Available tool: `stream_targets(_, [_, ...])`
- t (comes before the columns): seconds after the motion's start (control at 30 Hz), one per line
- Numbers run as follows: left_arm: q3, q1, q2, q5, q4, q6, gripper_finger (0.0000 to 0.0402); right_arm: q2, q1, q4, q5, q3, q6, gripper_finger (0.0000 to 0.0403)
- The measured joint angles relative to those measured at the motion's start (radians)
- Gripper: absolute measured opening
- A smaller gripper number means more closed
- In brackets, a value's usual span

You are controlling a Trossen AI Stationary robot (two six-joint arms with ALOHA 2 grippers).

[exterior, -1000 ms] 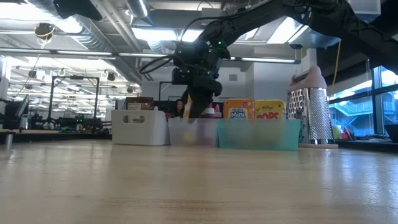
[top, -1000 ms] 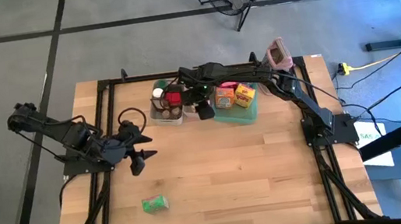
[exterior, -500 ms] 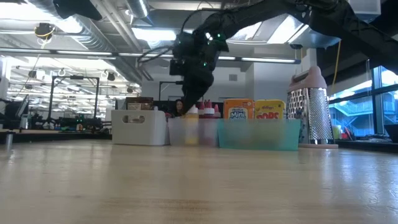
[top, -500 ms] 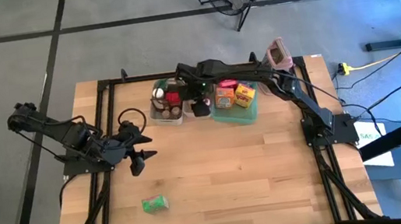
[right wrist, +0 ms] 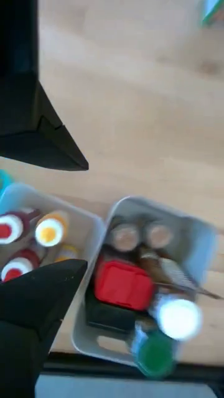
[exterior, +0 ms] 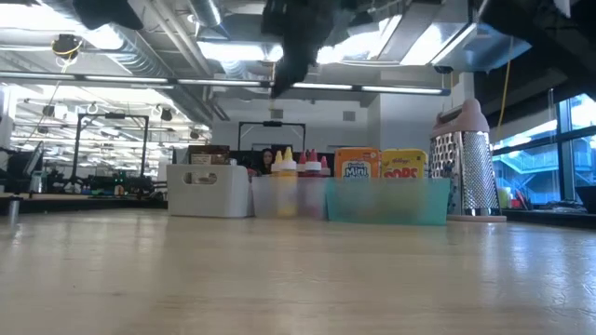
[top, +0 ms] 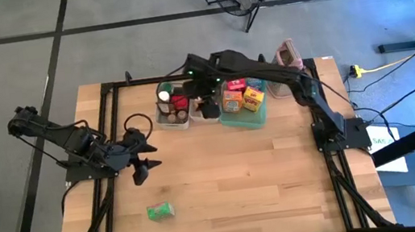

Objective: Pick & Place Kitchen Items
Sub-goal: Put the green cereal box into the green bin

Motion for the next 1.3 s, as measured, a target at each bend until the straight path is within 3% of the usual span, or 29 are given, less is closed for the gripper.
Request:
stream_targets(0.23, [0.000, -0.006, 0.000, 0.129, -0.037, 0.068, 0.0237, -0.119, 0.083, -0.015, -0.094, 0.001, 0.128, 0.0247])
stream_targets(0.5, [0.000, -0.089, 0.000, 0.272, -0.165, 0.048, 0.0237, -0.179, 0.205, -0.156, -0.334, -0.001, 0.298, 0.0247])
stream_targets(0.87, [0.000, -0.185, 0.000, 0.212, -0.193, 0.017, 0.0237, -0.183, 0.366, -0.126, -0.363, -0.001, 0.427, 0.0248])
stream_targets(1.3, [0.000, -0.260, 0.000, 0.170, -0.185, -0.067, 0.0237, -0.183, 0.420, 0.115, -0.363, -0.001, 0.427, 0.0248])
